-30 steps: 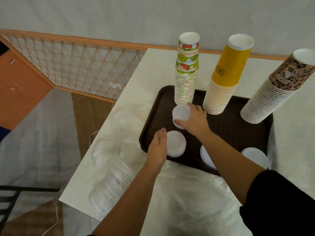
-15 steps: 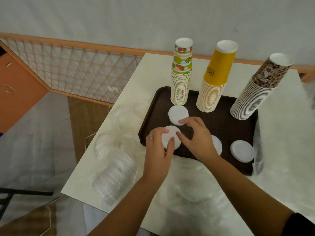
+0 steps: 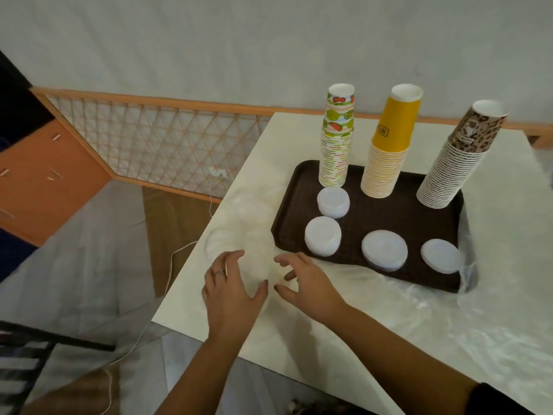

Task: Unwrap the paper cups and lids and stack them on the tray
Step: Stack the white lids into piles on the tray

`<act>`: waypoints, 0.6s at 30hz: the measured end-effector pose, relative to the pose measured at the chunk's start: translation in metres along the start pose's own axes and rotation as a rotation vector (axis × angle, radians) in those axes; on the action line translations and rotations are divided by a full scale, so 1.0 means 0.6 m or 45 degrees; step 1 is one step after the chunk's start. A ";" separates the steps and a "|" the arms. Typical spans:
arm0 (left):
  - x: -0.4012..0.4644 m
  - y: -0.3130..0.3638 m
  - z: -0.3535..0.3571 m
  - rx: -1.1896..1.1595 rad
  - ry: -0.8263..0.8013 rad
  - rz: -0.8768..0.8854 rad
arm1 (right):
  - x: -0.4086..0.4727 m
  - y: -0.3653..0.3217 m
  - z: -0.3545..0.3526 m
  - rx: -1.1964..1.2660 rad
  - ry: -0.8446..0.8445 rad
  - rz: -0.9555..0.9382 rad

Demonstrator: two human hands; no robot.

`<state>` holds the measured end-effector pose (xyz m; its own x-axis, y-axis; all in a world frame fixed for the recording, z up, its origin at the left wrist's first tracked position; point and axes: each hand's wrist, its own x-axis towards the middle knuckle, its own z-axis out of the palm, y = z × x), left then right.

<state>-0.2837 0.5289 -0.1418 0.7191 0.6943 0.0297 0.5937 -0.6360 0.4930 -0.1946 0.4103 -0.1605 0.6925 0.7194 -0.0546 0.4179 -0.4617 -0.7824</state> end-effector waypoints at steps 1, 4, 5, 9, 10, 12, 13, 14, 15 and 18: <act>-0.002 -0.008 -0.003 0.040 -0.100 -0.025 | 0.001 -0.004 0.008 0.000 -0.010 0.020; -0.002 -0.027 0.003 0.181 -0.262 0.054 | 0.005 -0.008 0.028 -0.006 -0.030 0.066; 0.000 -0.032 0.007 0.208 -0.290 0.075 | 0.006 -0.009 0.033 -0.012 -0.035 0.077; 0.027 -0.042 0.014 0.379 -0.566 -0.016 | 0.006 -0.010 0.043 0.005 -0.022 0.130; 0.031 -0.048 0.014 0.382 -0.586 0.053 | 0.006 -0.009 0.044 0.014 -0.015 0.137; 0.038 -0.056 0.011 0.353 -0.554 0.165 | 0.003 -0.009 0.044 0.035 -0.011 0.149; 0.038 -0.062 0.008 0.332 -0.542 0.168 | 0.002 -0.009 0.045 0.057 -0.006 0.158; 0.041 -0.062 0.007 0.276 -0.521 0.159 | 0.000 -0.008 0.044 0.089 0.016 0.166; 0.041 -0.063 0.002 0.180 -0.507 0.147 | -0.001 -0.008 0.042 0.132 0.043 0.186; 0.046 -0.055 -0.016 -0.270 -0.454 0.136 | -0.006 -0.018 0.025 0.303 0.142 0.216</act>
<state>-0.2867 0.5724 -0.1486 0.8745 0.4445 -0.1942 0.4486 -0.5887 0.6725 -0.2104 0.4205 -0.1609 0.8063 0.5750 -0.1388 0.1505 -0.4264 -0.8919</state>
